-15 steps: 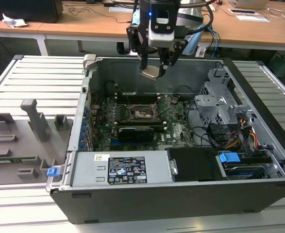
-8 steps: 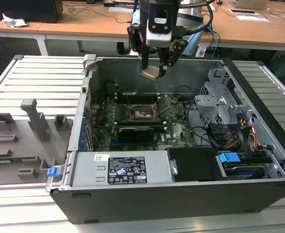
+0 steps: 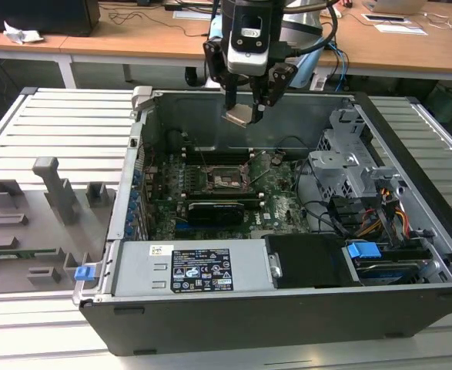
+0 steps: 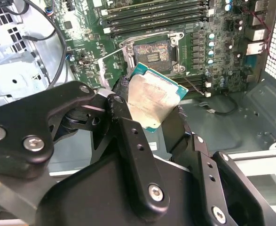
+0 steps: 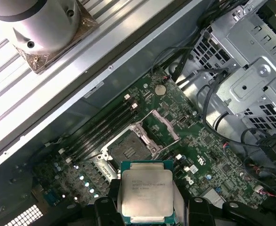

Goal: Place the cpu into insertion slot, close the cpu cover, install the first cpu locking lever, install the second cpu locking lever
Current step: 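Place the cpu into insertion slot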

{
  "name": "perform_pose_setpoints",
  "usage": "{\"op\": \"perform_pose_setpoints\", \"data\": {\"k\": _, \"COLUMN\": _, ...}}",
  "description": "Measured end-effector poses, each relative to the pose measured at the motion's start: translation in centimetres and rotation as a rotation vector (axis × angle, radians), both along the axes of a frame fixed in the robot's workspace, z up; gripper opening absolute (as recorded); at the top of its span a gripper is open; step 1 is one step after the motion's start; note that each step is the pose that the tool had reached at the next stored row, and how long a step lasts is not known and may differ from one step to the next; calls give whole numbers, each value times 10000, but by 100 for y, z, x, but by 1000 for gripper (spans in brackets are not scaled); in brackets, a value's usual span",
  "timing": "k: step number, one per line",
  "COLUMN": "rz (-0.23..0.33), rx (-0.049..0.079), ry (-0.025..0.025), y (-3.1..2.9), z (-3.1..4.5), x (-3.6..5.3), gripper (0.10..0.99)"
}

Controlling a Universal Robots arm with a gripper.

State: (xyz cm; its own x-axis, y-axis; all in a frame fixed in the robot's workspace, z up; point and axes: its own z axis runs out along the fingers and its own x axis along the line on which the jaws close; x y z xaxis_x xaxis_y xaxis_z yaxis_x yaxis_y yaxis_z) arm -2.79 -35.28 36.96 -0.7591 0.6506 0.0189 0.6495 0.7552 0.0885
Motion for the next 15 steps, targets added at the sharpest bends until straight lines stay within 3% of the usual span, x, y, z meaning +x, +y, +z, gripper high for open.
{"op": "perform_pose_setpoints", "data": {"k": 15, "rz": -608, "rx": 0, "ry": 0, "y": 0, "z": 0, "x": 0, "gripper": 525}}
